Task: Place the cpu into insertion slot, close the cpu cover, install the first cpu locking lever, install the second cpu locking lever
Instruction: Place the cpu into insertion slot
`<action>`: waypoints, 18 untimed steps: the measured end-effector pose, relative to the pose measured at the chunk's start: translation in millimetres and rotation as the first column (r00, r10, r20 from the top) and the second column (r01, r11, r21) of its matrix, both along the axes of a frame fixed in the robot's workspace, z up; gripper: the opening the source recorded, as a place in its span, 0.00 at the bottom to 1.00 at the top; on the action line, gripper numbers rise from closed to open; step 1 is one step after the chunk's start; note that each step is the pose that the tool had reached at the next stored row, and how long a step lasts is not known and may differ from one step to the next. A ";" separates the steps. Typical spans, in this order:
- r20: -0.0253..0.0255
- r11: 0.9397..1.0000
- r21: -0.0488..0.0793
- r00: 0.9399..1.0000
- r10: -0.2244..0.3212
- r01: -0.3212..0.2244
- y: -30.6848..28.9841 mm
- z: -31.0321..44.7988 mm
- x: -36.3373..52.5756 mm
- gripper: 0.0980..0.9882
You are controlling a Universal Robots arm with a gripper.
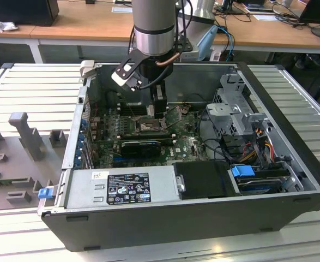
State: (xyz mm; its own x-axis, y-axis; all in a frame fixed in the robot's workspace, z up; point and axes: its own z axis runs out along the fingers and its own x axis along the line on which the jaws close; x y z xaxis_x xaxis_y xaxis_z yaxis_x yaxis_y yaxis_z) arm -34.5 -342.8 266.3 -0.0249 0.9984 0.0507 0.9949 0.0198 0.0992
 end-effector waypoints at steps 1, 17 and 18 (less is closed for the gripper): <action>0.000 1.000 0.000 1.000 0.000 0.000 0.0 -0.2 0.0 0.48; -0.001 1.000 0.000 1.000 -0.006 0.006 6.8 -16.5 -3.1 0.48; -0.001 1.000 0.000 1.000 -0.006 0.006 10.1 -22.9 -5.6 0.48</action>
